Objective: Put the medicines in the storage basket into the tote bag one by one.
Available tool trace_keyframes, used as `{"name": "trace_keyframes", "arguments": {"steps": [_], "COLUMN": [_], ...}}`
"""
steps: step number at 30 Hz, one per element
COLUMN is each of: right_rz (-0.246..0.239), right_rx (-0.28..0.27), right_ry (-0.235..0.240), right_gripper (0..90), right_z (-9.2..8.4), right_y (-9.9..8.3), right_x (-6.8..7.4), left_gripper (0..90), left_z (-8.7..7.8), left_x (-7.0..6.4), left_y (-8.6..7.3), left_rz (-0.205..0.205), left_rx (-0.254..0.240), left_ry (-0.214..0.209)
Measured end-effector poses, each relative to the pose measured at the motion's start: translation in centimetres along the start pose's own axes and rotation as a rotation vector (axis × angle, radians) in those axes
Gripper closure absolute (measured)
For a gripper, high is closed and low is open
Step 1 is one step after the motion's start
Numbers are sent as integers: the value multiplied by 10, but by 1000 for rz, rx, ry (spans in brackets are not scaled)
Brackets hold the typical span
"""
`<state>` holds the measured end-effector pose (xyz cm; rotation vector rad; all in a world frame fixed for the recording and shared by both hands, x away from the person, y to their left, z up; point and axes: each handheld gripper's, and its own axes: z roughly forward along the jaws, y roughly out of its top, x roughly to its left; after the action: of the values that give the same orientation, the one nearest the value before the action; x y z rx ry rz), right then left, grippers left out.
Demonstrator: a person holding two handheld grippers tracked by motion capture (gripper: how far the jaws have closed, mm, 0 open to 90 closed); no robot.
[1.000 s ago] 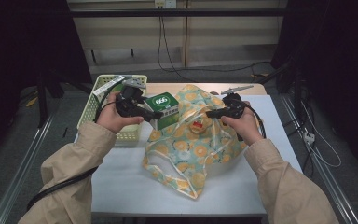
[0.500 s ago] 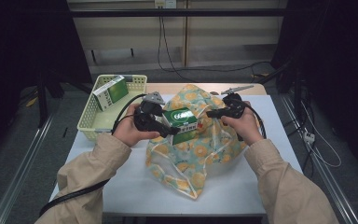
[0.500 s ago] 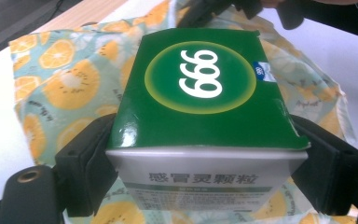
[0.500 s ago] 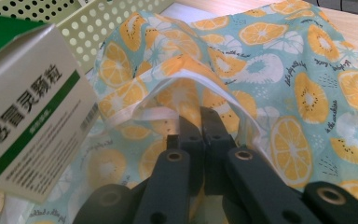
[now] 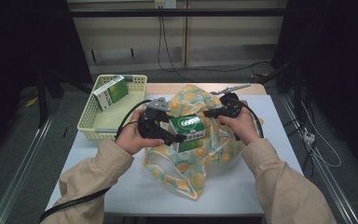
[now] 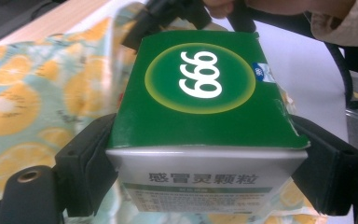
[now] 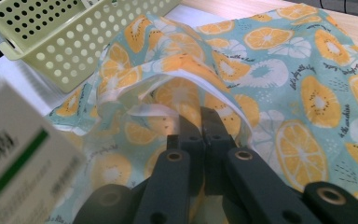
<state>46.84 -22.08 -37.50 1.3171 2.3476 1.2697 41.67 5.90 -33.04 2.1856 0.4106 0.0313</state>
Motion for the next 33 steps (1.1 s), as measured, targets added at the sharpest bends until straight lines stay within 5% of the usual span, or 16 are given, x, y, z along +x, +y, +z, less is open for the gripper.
{"name": "trace_keyframes", "arguments": {"steps": [7, 16, 17, 19, 27, 28, 29, 33], "right_rz": [-1, -3, -3, -1, -5, -5, -3, -1], "right_rx": [4, 0, -2, -4, -6, -6, -8, -13], "right_ry": [2, 10, 10, 13, 16, 15, 16, 17], "right_gripper": [896, 896, 896, 896, 896, 896, 896, 896], "right_z": [0, -5, -6, -6, -7, -8, -8, -8], "right_y": [0, 0, 0, 0, 0, 0, 0, 1], "right_x": [0, 1, 1, 1, 2, 2, 2, 1], "left_gripper": [160, 160, 160, 160, 159, 159, 159, 158], "left_z": [23, 53, 57, 62, 83, 84, 86, 91], "left_x": [-5, 6, 9, 9, 14, 13, 16, 20], "left_y": [-8, -23, -24, -24, -20, -19, -18, -15], "left_rz": [16, 8, 4, 3, -3, 5, 2, -3], "left_rx": [43, 116, 105, 110, 83, 95, 82, 68], "left_ry": [-16, 64, 41, 71, 61, 92, 71, 98]}}
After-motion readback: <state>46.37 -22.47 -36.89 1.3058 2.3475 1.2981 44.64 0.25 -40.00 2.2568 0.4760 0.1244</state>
